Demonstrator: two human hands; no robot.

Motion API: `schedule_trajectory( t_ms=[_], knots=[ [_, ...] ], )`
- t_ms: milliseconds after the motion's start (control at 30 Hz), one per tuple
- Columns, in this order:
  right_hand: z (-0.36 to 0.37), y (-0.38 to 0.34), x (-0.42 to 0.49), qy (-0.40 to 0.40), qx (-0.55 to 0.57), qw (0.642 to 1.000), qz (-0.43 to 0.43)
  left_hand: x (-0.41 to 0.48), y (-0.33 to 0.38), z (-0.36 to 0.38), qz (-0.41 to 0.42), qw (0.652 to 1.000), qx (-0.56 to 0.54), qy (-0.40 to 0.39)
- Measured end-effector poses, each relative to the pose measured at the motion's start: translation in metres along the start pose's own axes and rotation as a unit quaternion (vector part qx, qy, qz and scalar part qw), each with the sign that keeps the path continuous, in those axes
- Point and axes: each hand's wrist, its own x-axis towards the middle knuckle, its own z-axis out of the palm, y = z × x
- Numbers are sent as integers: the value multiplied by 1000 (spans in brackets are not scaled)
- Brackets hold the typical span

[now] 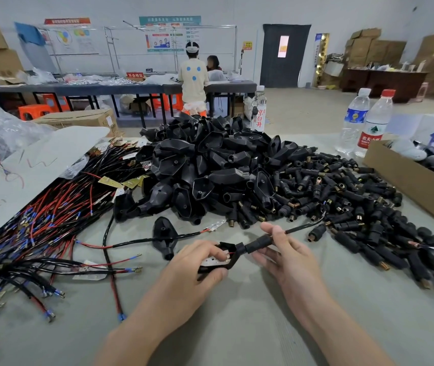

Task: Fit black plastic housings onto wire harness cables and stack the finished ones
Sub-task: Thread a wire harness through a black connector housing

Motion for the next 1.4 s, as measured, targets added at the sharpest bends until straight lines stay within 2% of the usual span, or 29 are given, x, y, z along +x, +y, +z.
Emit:
schedule_trajectory(
  t_ms=[233,400,600,1400],
  knots=[
    [5,-5,-3,-26,97,995,21,-1,0,-2,0,1000,2,-4],
    [7,-6,-3,-57,125,990,44,1,0,-3,-1,1000,-7,-1],
    [4,-9,-3,-56,164,983,59,0,3,-4,-13,999,-34,-4],
    [6,-4,-5,-31,132,991,1,-2,16,-3,-41,997,-67,8]
  ],
)
